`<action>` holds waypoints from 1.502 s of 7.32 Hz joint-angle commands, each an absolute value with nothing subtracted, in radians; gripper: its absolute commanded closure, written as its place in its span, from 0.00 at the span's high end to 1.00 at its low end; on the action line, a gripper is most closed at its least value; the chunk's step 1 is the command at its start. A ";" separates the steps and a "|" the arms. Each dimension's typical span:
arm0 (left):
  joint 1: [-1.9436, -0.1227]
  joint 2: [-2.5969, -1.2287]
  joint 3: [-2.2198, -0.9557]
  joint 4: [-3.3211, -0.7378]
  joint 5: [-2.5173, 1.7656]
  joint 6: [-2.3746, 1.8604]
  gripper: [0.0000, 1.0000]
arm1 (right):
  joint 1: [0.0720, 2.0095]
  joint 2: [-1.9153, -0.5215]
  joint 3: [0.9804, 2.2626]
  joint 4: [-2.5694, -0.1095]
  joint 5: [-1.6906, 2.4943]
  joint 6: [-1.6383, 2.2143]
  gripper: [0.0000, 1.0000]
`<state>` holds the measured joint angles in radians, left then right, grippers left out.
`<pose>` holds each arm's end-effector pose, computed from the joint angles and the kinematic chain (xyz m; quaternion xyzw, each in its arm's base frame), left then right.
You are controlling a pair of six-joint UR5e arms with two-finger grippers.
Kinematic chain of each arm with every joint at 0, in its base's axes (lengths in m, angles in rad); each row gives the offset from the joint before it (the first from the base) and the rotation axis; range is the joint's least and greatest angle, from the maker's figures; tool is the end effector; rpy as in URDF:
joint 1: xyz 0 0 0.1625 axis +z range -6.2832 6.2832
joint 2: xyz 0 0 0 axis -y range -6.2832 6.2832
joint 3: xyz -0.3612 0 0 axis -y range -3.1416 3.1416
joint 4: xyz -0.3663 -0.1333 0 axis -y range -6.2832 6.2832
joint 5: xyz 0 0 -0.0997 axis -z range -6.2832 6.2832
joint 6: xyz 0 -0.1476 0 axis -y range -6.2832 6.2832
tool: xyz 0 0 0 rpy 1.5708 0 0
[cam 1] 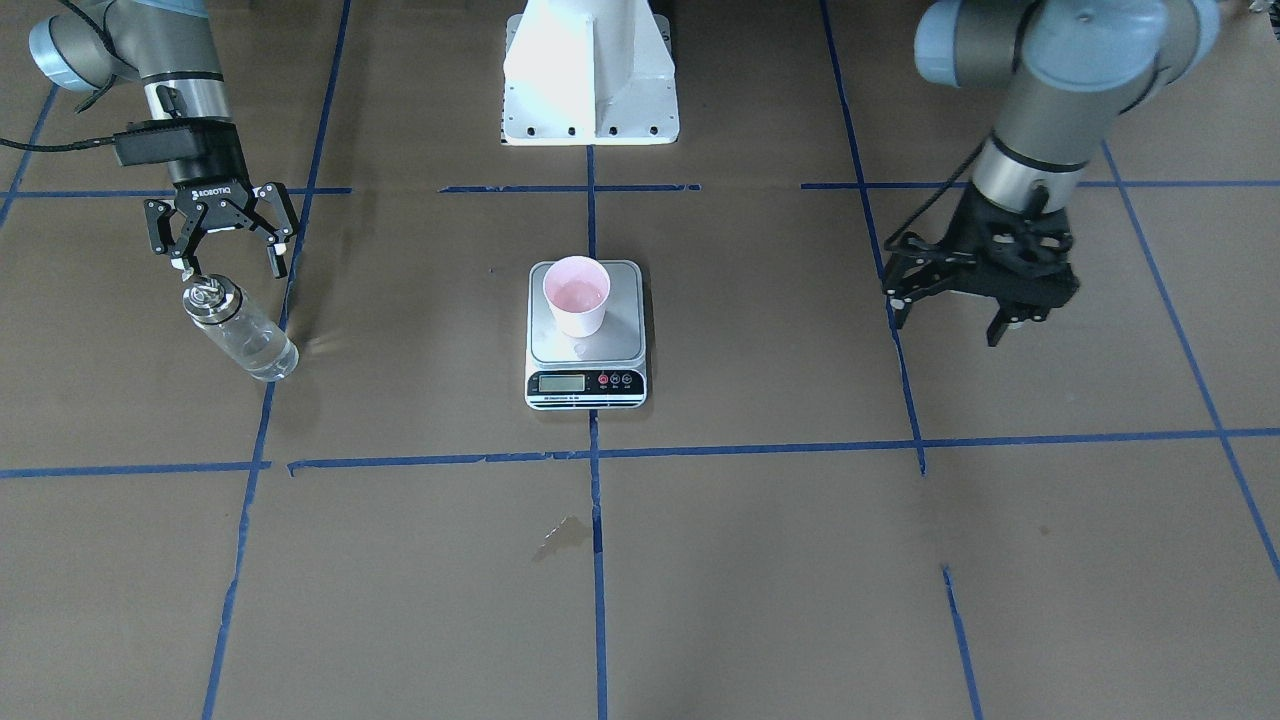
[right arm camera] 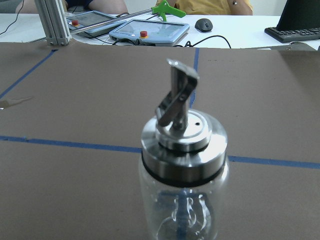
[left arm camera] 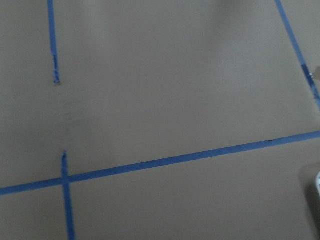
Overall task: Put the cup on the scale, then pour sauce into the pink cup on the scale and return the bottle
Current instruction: 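Grasp the glass sauce bottle with the right gripper and lift it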
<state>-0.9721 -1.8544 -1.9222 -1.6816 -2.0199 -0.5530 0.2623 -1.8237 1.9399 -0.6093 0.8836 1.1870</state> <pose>0.2581 -0.5011 0.3220 0.1850 0.3673 0.1018 0.9058 -0.3479 -0.3284 0.4359 0.4276 -0.3664 0.1235 0.8171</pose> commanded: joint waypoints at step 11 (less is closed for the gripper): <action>-1.154 -1.773 -1.916 -1.689 -2.141 -0.362 1.00 | 0.261 -1.752 1.838 -0.601 0.750 1.192 1.00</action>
<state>-1.1532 -1.7733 -1.9148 -1.6895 -2.1420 -0.3599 0.2612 -1.7527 1.8378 -0.6013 0.7598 1.1925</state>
